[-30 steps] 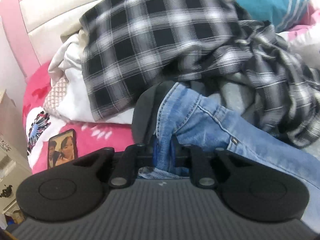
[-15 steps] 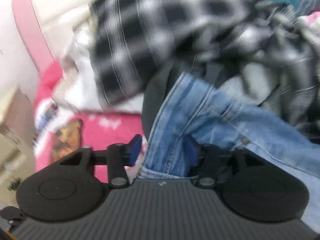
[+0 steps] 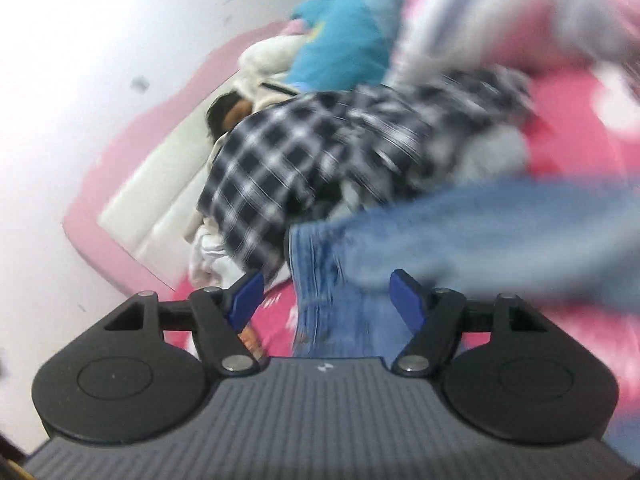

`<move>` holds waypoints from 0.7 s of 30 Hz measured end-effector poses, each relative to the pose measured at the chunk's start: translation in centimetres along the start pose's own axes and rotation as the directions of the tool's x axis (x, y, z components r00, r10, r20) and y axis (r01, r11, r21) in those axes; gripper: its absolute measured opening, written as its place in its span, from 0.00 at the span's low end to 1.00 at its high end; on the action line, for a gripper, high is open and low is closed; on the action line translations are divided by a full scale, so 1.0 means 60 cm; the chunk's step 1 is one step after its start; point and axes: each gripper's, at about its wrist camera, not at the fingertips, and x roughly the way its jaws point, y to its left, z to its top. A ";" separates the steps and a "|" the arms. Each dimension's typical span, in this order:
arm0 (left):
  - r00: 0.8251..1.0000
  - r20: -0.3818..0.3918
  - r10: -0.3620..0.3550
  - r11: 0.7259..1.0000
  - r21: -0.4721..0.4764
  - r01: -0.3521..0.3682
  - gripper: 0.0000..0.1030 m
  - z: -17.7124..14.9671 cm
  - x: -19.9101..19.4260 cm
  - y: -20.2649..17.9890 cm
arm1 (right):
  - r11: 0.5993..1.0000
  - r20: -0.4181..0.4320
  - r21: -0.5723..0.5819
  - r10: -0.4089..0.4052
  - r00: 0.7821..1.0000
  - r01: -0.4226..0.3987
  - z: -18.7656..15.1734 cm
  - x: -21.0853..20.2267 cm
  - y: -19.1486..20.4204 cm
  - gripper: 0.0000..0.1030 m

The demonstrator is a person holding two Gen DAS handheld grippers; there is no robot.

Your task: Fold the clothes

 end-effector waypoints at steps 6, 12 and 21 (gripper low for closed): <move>0.999 -0.043 -0.029 1.000 0.000 0.029 0.56 -0.016 0.008 -0.013 | 0.962 0.051 0.268 0.040 0.998 -0.052 -0.169 -0.125 -0.071 0.70; 0.999 -0.036 0.013 1.000 -0.017 -0.014 0.58 -0.025 0.063 -0.023 | 0.910 0.173 0.415 -0.080 0.982 0.001 -0.244 -0.182 -0.128 0.70; 0.986 0.129 0.107 0.989 -0.116 -0.092 0.48 -0.027 0.062 -0.007 | 0.822 0.365 0.569 -0.286 0.886 0.032 -0.308 -0.255 -0.209 0.62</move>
